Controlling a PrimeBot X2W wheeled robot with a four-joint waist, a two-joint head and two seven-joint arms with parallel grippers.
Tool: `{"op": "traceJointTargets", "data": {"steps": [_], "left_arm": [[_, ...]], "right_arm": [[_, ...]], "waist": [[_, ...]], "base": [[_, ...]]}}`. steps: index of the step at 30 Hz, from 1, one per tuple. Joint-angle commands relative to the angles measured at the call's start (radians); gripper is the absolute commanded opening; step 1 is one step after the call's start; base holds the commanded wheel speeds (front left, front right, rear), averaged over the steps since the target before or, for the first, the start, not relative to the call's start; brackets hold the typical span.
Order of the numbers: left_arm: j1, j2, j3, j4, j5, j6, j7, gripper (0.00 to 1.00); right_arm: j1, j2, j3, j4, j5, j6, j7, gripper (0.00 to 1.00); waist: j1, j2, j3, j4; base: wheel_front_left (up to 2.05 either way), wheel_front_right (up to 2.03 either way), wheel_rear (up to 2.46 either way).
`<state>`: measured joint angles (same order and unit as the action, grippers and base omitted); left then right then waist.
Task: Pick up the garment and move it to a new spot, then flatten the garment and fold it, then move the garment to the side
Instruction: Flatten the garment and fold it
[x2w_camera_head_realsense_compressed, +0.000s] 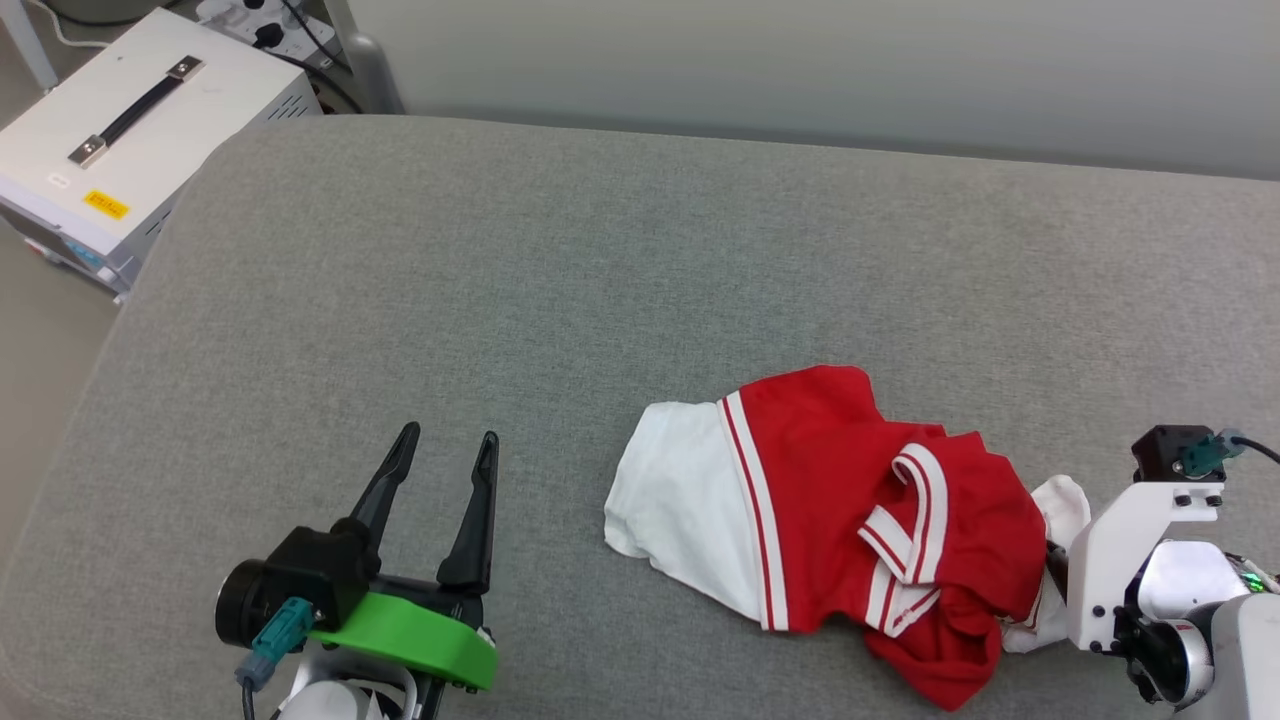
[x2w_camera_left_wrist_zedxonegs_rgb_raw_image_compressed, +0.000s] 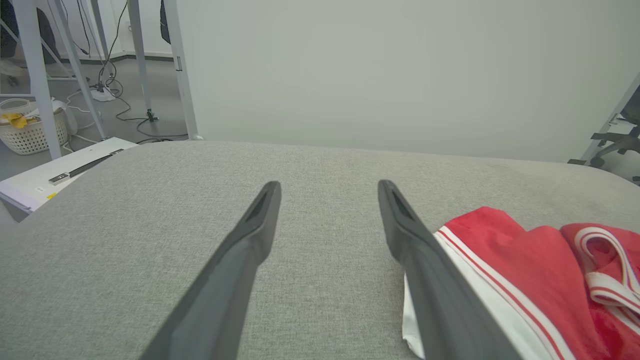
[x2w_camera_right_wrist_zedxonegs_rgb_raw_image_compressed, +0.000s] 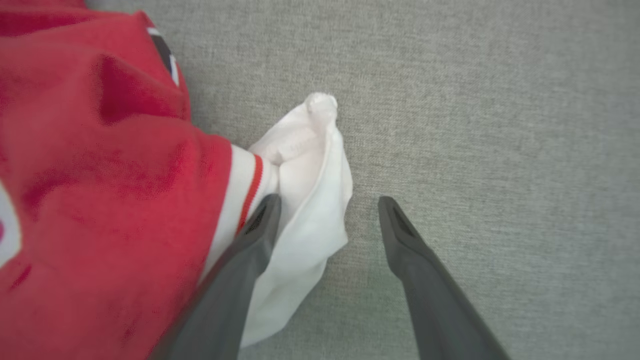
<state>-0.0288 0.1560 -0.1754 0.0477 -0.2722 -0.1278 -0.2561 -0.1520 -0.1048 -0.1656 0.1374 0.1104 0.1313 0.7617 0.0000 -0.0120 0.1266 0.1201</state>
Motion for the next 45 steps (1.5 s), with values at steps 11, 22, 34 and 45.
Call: {"op": "traceJointTargets", "data": {"steps": [11,22,34,45], "left_arm": [[-0.023,-0.004,0.0,0.015,0.008,-0.003,-0.006,1.0],[-0.002,-0.014,0.005,0.016,0.01,-0.003,-0.006,1.0],[-0.007,-0.01,-0.017,0.022,0.007,-0.003,-0.006,1.0],[-0.009,-0.008,-0.029,0.042,0.003,-0.003,-0.006,1.0]], "right_arm": [[-0.044,-0.021,0.028,0.119,-0.038,-0.001,-0.066,0.0],[-0.097,-0.106,-0.042,0.015,-0.064,-0.001,-0.245,0.0],[0.01,-0.067,-0.262,0.089,-0.119,-0.001,-0.37,1.0],[-0.01,-0.017,-0.194,0.071,-0.105,-0.001,-0.503,1.0]], "waist": [[0.0,0.012,0.009,0.025],[0.0,0.012,-0.041,-0.011],[0.0,0.012,-0.032,-0.07],[0.0,0.012,-0.06,-0.119]], "base": [[0.0,0.0,0.0],[0.0,0.0,0.0],[0.0,0.0,0.0],[0.0,0.0,0.0]]}}
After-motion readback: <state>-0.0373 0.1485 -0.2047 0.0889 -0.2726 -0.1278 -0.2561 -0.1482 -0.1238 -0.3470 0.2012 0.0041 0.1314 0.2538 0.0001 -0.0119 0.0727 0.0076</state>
